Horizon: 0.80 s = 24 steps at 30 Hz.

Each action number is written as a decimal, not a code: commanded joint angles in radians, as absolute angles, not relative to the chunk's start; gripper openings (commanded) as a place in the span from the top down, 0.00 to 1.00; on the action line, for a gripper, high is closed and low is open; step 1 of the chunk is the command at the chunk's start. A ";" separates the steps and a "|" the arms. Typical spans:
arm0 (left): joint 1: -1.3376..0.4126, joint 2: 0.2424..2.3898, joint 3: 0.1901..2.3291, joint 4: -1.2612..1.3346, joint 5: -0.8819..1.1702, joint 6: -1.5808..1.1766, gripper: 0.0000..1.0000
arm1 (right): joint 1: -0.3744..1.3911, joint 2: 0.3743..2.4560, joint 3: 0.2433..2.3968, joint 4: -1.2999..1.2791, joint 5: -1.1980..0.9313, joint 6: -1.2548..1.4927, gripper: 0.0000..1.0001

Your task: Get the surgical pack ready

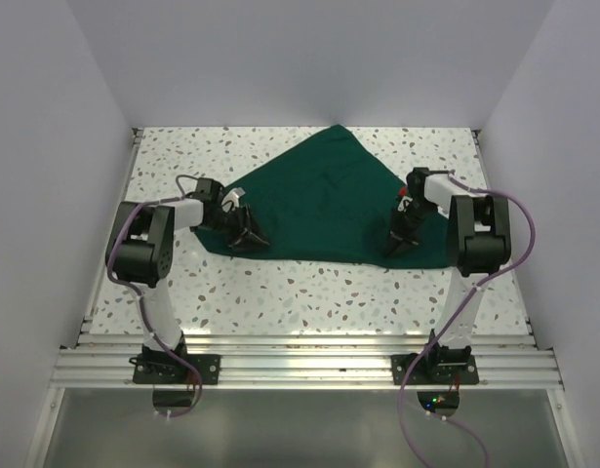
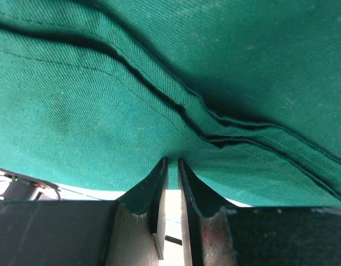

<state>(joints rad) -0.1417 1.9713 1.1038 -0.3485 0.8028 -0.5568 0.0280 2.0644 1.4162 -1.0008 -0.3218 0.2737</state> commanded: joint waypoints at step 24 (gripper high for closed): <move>-0.078 1.933 1.083 -0.410 0.667 -0.476 0.48 | -0.067 1.966 1.384 -1.151 -0.084 0.239 0.82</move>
<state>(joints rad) -0.0963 1.9141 1.1267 -0.4519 0.6716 -0.4778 -0.0181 1.9369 1.4315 -1.1297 -0.1390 0.2607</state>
